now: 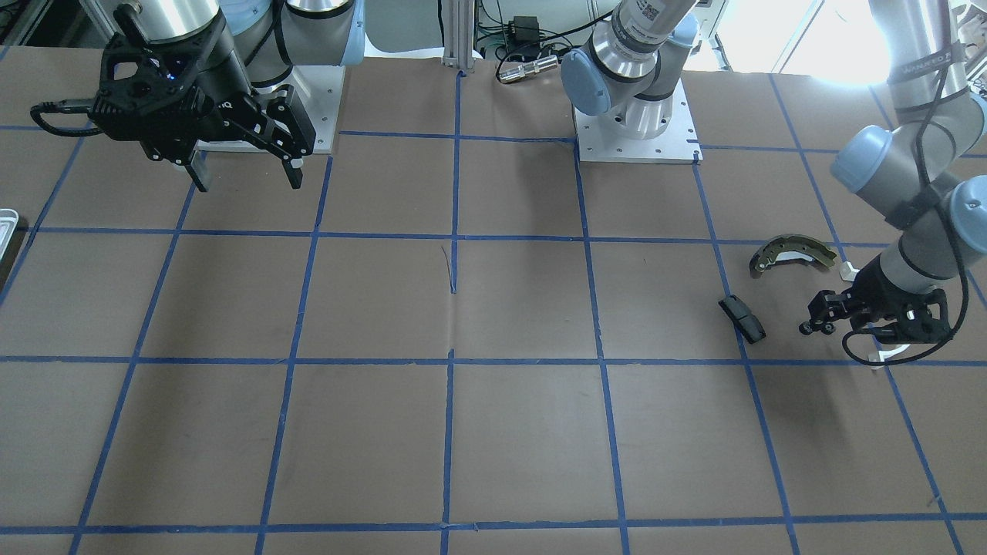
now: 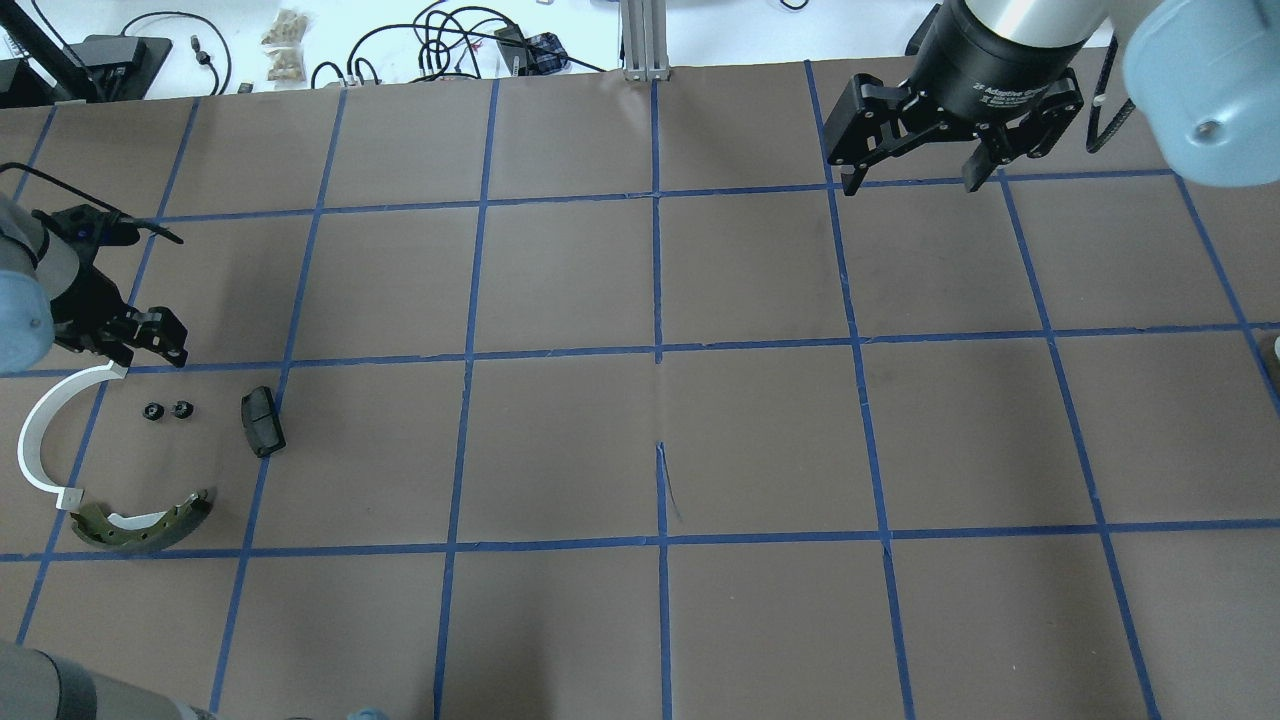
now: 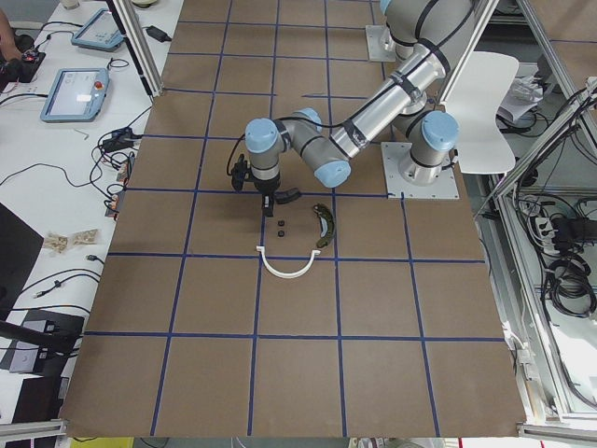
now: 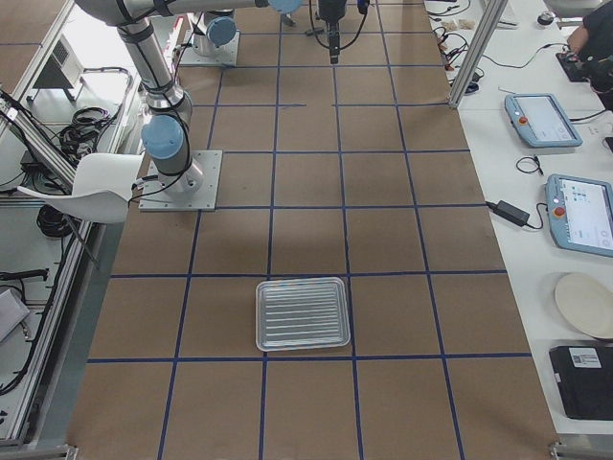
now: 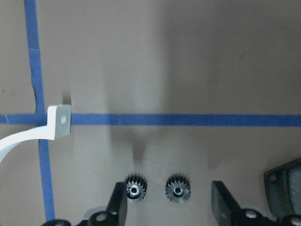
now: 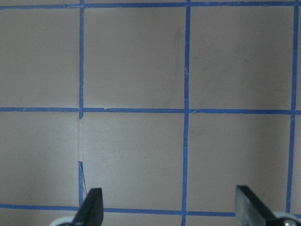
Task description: Place bearing gear from tray to pile
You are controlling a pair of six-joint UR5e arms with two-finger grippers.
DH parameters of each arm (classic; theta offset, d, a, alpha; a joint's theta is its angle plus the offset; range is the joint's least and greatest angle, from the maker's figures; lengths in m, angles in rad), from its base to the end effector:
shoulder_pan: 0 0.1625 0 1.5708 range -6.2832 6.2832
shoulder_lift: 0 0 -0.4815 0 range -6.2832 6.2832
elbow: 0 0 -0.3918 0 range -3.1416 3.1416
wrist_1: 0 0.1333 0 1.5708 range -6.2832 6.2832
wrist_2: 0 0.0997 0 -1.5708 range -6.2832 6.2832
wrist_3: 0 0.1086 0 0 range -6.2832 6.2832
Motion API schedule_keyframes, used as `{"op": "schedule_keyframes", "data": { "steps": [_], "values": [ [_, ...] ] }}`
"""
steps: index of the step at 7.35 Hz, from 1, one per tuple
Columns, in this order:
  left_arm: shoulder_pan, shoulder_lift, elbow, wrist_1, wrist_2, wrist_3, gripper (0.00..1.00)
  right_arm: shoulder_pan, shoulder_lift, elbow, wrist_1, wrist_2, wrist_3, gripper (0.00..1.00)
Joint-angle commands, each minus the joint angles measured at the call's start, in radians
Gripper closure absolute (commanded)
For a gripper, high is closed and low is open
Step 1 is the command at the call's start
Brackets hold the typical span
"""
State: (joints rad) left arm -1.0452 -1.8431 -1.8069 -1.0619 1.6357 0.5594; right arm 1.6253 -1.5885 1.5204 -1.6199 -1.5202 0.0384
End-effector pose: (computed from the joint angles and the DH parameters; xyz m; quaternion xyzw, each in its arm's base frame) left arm 0.1775 -0.5577 0.3272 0.0169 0.9993 0.0165 0.0279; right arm 0.1655 -0.4858 0.5745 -0.0095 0.9979 -0.0573 0.0279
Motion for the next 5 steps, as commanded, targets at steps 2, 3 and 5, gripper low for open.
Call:
{"op": "schedule_keyframes", "data": {
  "steps": [2, 3, 5],
  "values": [
    [-0.305, 0.122, 0.226, -0.434, -0.011, -0.326, 0.3, -0.001, 0.001, 0.0, 0.0, 0.0, 0.0, 0.0],
    [-0.397, 0.178, 0.241, -0.464, -0.028, -0.42, 0.3, 0.001, 0.001, 0.0, 0.0, 0.001, 0.0, 0.0],
    [-0.584, 0.289, 0.225, -0.468, -0.053, -0.575, 0.3, -0.001, -0.002, 0.0, 0.0, 0.0, 0.0, 0.0]
  ]
}}
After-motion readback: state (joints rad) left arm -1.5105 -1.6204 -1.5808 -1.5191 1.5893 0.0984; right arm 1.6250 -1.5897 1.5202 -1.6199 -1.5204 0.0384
